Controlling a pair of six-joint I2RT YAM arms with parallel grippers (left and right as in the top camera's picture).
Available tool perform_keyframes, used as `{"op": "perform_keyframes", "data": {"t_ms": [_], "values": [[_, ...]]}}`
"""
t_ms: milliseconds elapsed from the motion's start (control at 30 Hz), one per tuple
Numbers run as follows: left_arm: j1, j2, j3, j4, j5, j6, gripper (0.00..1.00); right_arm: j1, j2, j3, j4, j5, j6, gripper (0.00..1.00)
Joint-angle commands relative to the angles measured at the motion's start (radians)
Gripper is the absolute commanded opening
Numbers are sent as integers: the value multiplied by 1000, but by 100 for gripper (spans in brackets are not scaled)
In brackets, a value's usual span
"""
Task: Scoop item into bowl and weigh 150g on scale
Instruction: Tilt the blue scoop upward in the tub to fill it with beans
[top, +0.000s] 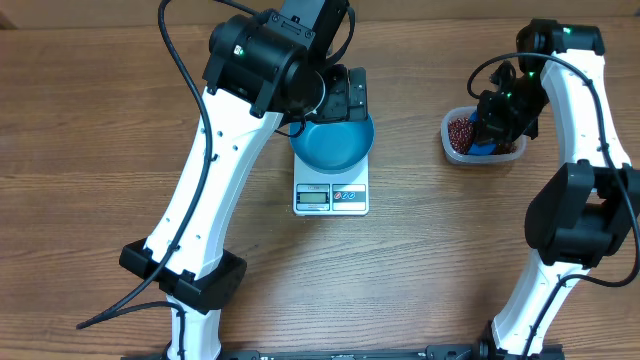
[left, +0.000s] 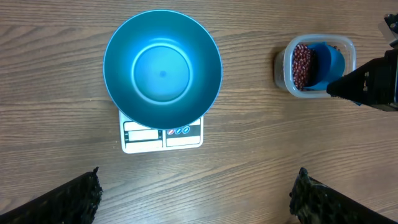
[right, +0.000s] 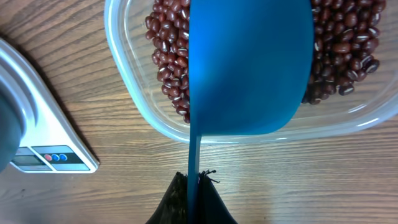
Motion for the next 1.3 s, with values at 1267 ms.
{"op": "perform_keyframes", "data": {"t_ms": [1267], "values": [[4,0,21,-2,21,12,100,-94,11,-193,46,-289,-144,4]]}}
